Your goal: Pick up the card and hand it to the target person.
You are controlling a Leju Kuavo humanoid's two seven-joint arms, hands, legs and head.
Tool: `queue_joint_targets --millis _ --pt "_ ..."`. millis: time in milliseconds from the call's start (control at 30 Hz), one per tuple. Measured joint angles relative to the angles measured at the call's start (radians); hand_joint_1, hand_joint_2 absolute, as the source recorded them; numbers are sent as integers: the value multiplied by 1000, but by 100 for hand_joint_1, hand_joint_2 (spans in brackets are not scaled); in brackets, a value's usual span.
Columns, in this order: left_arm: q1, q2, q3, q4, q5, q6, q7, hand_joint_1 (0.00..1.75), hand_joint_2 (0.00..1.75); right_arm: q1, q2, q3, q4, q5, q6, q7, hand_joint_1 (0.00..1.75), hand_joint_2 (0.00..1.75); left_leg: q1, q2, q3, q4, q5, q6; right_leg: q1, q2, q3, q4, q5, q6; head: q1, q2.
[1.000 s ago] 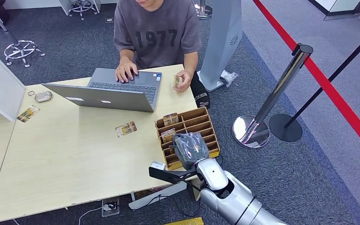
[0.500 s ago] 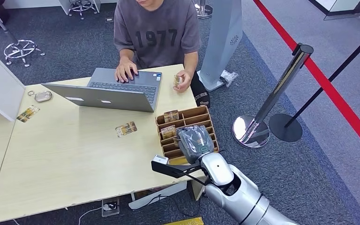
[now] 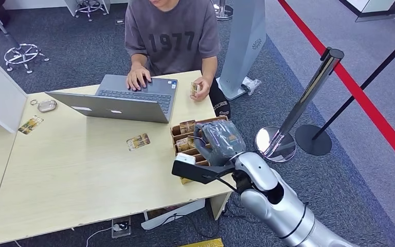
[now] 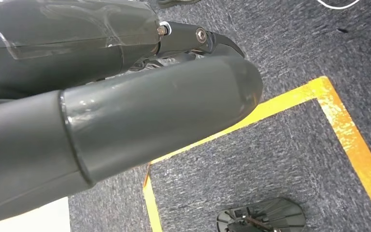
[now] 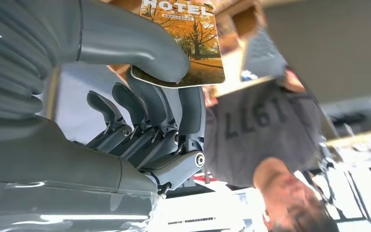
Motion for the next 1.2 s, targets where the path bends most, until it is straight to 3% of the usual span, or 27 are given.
queue_joint_targets --millis 100,233,533,933,1200 --pt "0 0 0 0 -3 0 -5 0 0 -26 -11 -19 -14 -66 -48 -20 140 175 0 0 0 0 0 0 0 0 0 0 0 0 0 0" --pt "0 0 0 0 -11 -1 -6 0 0 -71 -19 -48 -12 -94 -114 -40 151 175 0 0 0 0 0 0 0 0 0 0 0 0 0 0" --pt "-11 0 -6 0 -45 -13 9 0 0 -203 -11 -74 124 -23 -220 -80 152 175 0 -1 -1 0 0 0 0 0 0 0 0 0 0 0" --pt "-50 -4 -31 0 -86 -21 36 0 0 -368 107 -74 543 -127 -324 -240 152 175 0 -1 -1 0 0 0 0 -1 0 0 0 0 0 0" --pt "-56 -5 -42 0 -95 -21 43 0 0 -424 185 -69 774 -38 -442 -280 150 175 0 -1 -1 0 0 0 0 -1 0 0 0 0 0 0"
